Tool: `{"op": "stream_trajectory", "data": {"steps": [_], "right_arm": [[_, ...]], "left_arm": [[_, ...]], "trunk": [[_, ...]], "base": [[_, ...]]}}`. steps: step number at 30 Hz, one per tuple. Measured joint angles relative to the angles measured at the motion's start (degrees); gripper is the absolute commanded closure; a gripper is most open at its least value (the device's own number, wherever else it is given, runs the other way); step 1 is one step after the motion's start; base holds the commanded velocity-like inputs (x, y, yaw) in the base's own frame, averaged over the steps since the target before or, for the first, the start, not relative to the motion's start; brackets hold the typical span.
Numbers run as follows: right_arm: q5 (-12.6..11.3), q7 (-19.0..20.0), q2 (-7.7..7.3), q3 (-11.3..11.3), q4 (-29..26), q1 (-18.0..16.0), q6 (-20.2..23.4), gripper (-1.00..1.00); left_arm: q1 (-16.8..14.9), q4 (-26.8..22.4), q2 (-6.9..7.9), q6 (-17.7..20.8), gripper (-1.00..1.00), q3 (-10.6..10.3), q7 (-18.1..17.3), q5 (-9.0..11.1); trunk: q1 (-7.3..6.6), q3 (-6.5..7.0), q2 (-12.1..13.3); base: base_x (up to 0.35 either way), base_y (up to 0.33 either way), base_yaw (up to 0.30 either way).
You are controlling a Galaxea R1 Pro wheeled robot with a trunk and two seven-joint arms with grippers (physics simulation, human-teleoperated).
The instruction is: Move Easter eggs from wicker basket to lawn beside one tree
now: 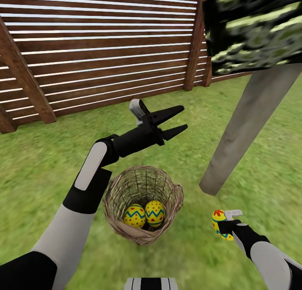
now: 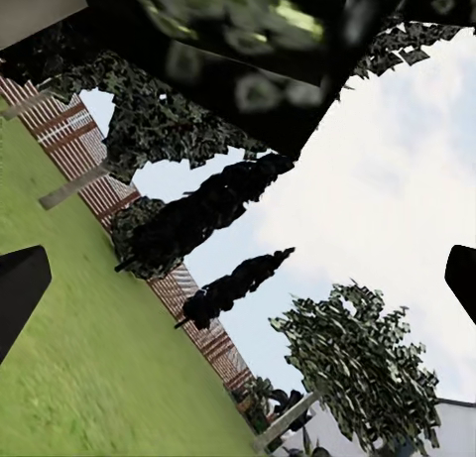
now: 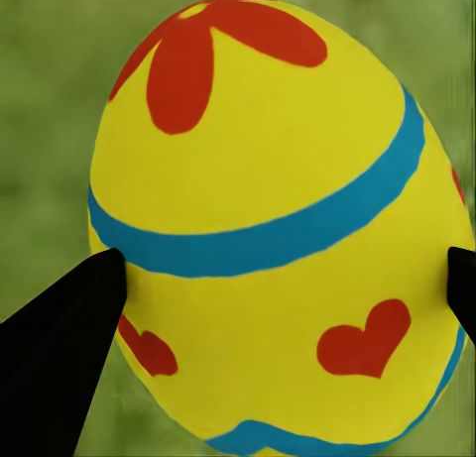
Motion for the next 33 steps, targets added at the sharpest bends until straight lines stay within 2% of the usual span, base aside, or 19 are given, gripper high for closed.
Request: {"op": "stream_trajectory", "data": {"steps": [4, 9, 16, 20, 23, 26, 28, 33], "right_arm": [[0.0, 0.0, 0.00, 0.0, -0.1, 0.0, 0.0, 1.00], [0.0, 0.1, -0.07, 0.0, -0.1, -0.1, 0.0, 1.00], [0.0, -0.2, -0.18, 0.6, -0.1, -0.1, 0.4, 1.00], [-0.2, -2.2, -0.07, 0.8, -0.1, -0.4, 6.1, 1.00], [-0.2, -2.7, 0.05, 0.8, 0.0, -3.0, 7.3, 1.00], [-0.1, -3.0, 1.33, 0.8, 0.0, -4.3, 7.4, 1.00], [-0.1, -5.1, 2.48, 0.8, -0.1, -4.9, 7.4, 1.00], [0.0, -6.3, 2.90, 0.7, -0.1, -5.3, 7.2, 1.00]], "left_arm": [[0.3, 0.0, 0.05, 0.0, -1.00, -0.1, 0.1, 0.0], [0.5, 0.1, 0.40, 0.0, -1.00, -1.1, 0.1, 0.0], [0.5, 0.0, 0.28, 0.0, -1.00, -1.2, 0.2, 0.0], [0.4, 0.0, 0.06, 0.0, -1.00, -2.1, 0.3, 0.1], [0.4, -0.1, -0.11, 0.0, -1.00, -2.4, 0.3, 0.1], [0.4, -0.2, -0.12, 0.0, -1.00, -2.5, 0.3, 0.1], [0.4, -0.2, -0.13, 0.0, -1.00, -2.5, 0.3, 0.1], [0.4, -0.2, -0.18, 0.0, -1.00, -2.5, 0.3, 0.1]], "trunk": [[0.02, 0.00, 0.0], [0.15, -1.10, -0.1], [0.33, -2.66, -0.2], [0.43, -3.54, -0.2], [0.51, -4.20, -0.3], [0.59, -4.87, -0.3], [0.64, -5.32, -0.3], [0.77, -6.43, -0.4]], "base": [[0.012, -0.013, 0.000], [0.000, 0.000, 0.000], [0.000, 0.000, 0.000], [0.000, 0.000, 0.000], [0.000, 0.000, 0.000], [0.000, 0.000, 0.000], [0.000, 0.000, 0.000], [0.000, 0.000, 0.000]]}}
